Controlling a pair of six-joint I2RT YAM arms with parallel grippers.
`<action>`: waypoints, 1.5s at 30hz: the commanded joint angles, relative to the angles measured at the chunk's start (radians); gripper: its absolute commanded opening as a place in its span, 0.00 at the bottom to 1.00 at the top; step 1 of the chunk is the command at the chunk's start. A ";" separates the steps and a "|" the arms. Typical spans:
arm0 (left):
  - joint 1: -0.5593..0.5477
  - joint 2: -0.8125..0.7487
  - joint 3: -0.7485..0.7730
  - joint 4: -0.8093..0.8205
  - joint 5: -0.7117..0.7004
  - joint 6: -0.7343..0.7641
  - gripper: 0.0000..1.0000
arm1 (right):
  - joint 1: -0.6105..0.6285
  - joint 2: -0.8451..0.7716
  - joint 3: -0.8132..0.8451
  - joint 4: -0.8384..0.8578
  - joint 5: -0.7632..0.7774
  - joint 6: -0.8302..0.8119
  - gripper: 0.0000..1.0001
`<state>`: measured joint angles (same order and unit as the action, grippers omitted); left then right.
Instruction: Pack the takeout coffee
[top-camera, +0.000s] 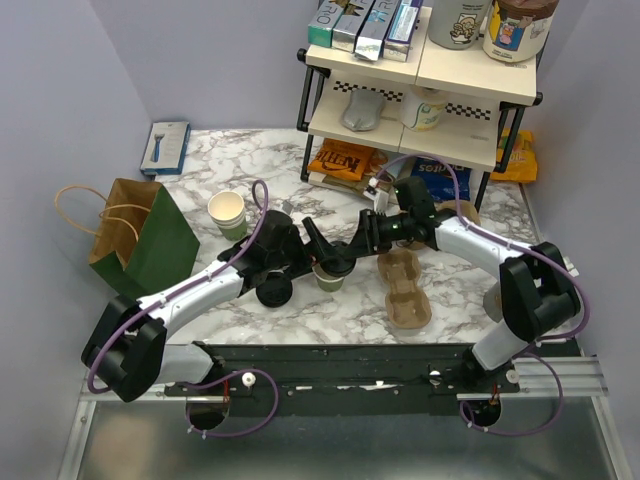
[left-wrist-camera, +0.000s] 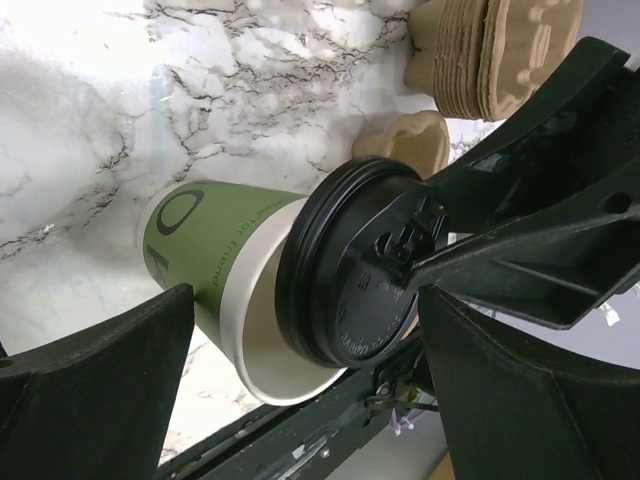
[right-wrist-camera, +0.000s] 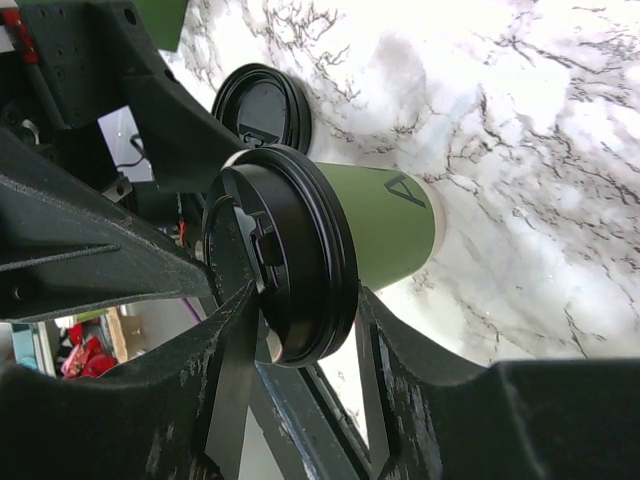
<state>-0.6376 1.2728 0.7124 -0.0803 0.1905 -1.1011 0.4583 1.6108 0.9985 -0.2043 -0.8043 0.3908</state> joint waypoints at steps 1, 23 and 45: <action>-0.011 0.014 0.016 0.036 -0.014 -0.008 0.98 | 0.023 0.021 0.032 -0.058 0.005 -0.052 0.53; -0.019 -0.043 -0.028 -0.010 -0.063 -0.045 0.77 | 0.074 -0.002 0.057 -0.130 0.126 -0.086 0.57; -0.019 -0.084 -0.232 0.161 -0.068 -0.114 0.40 | 0.074 0.032 -0.024 -0.058 0.243 -0.036 0.40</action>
<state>-0.6491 1.1793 0.5583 0.0525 0.1402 -1.1969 0.5243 1.6112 1.0241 -0.2810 -0.6853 0.3676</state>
